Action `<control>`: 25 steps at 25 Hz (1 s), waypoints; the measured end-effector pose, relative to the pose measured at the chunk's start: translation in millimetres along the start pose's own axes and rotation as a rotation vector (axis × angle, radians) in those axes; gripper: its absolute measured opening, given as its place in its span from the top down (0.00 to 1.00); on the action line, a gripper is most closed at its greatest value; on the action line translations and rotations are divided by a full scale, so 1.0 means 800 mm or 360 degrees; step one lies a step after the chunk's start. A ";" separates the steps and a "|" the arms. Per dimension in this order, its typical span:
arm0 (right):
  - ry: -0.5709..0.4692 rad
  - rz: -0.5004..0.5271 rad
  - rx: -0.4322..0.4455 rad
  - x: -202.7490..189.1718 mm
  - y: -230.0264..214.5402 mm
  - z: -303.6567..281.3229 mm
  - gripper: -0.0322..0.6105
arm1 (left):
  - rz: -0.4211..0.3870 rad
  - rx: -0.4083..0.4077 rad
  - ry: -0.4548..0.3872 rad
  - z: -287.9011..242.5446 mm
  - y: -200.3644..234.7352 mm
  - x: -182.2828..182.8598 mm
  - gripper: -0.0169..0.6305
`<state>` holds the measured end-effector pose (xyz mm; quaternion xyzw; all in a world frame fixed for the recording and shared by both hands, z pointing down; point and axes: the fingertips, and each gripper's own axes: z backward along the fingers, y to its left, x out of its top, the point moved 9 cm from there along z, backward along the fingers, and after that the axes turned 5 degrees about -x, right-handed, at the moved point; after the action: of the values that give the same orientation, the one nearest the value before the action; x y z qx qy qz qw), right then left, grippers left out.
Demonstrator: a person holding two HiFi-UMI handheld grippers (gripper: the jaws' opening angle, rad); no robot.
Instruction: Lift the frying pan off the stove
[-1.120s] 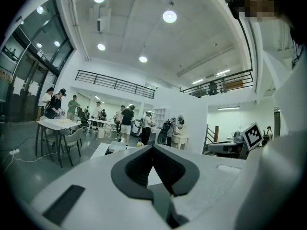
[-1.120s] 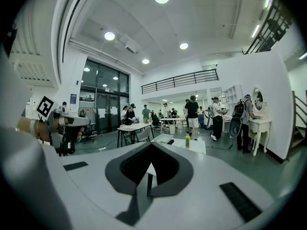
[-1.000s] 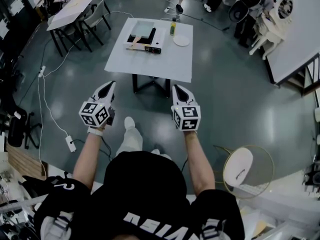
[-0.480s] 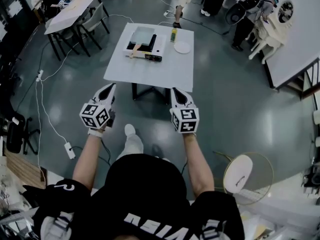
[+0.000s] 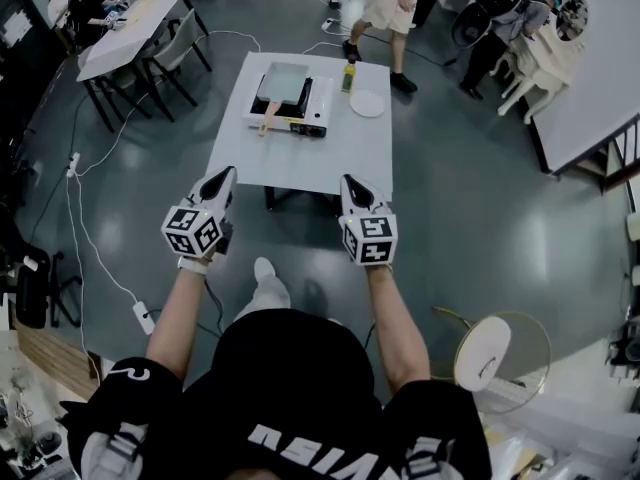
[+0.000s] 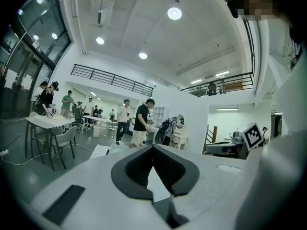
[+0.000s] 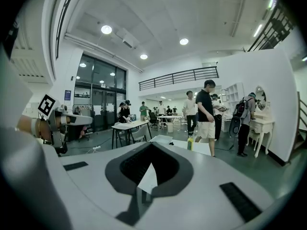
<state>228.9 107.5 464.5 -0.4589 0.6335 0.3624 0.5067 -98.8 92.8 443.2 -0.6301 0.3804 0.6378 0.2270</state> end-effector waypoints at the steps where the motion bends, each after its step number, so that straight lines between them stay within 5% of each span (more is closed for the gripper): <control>1: 0.0003 -0.0003 -0.0006 0.003 0.000 -0.012 0.96 | 0.0001 -0.0009 0.0008 -0.008 0.010 0.002 0.98; 25: 0.0049 -0.0035 -0.0078 0.066 0.069 -0.261 0.96 | 0.0043 -0.0137 0.0090 -0.108 0.260 0.054 0.98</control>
<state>108.5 -79.2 459.7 -0.4836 0.6272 0.3652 0.4893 -208.6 -108.3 449.9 -0.6519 0.3673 0.6384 0.1803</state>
